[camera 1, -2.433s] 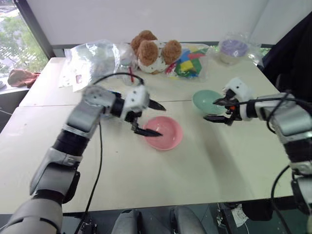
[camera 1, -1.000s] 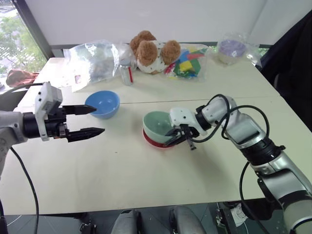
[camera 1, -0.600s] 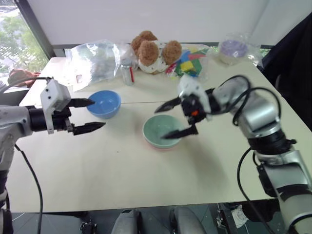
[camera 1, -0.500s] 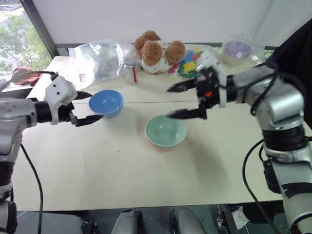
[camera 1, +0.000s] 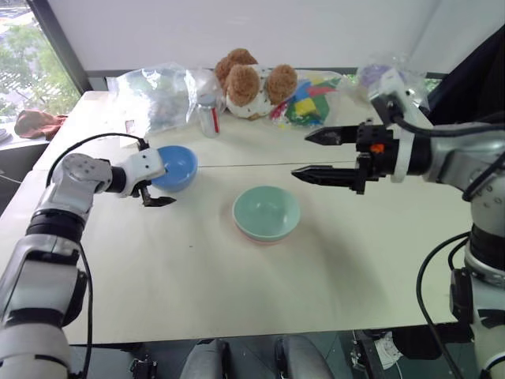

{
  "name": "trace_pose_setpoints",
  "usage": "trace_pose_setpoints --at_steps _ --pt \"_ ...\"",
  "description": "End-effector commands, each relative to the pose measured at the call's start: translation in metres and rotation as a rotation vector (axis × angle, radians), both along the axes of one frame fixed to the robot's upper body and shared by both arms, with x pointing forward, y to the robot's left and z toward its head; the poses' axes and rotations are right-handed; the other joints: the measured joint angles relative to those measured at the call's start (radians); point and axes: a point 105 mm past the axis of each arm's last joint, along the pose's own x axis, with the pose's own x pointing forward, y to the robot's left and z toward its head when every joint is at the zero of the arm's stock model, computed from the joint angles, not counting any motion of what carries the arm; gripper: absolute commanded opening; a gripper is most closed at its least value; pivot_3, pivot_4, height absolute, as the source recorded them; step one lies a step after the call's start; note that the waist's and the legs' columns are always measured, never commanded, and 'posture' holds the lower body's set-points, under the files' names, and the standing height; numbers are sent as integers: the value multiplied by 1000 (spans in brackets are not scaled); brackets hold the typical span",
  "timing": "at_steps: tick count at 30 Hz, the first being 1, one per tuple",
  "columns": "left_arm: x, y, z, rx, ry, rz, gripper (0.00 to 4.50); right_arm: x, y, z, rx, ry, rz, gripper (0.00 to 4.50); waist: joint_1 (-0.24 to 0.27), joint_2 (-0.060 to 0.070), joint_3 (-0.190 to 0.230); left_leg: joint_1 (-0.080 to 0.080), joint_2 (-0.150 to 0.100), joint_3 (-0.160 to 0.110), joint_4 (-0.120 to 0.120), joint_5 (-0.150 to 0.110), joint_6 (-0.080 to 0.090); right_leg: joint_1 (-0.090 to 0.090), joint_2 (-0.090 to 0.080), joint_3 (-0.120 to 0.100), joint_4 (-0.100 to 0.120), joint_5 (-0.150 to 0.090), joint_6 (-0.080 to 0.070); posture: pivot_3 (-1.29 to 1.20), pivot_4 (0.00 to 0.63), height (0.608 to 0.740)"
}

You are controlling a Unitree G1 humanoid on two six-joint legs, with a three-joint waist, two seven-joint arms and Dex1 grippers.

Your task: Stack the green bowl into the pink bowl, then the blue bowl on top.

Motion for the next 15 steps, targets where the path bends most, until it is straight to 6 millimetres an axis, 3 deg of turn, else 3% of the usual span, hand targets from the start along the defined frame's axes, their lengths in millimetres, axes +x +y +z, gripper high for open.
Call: trace_pose_setpoints --at_steps 1,6,12,15 --pt "3 0 7 30 -23 -31 2641 -10 -4 8 -16 -66 -12 4500 0 0 0 0 0 0 0 0 0 0 0 0 0 0 0 0 150 740" --pt "-1 -12 18 24 7 -133 89 -11 -10 4 -33 -62 -38 4500 0 -1 0 0 0 0 0 0 0 0 0 0 0 0 0 0 150 740" --pt "-7 -62 62 -25 -4 -402 29 -13 -23 0 -82 -68 -55 4500 5 -1 1 -1 0 0 0 0 0 0 0 0 -1 0 0 0 150 740" --pt "-22 -114 92 -96 4 -629 29 -14 -38 -6 -126 -71 -100 4500 14 -2 1 -2 0 -1 1 -1 1 0 0 -1 -2 0 0 0 150 740"
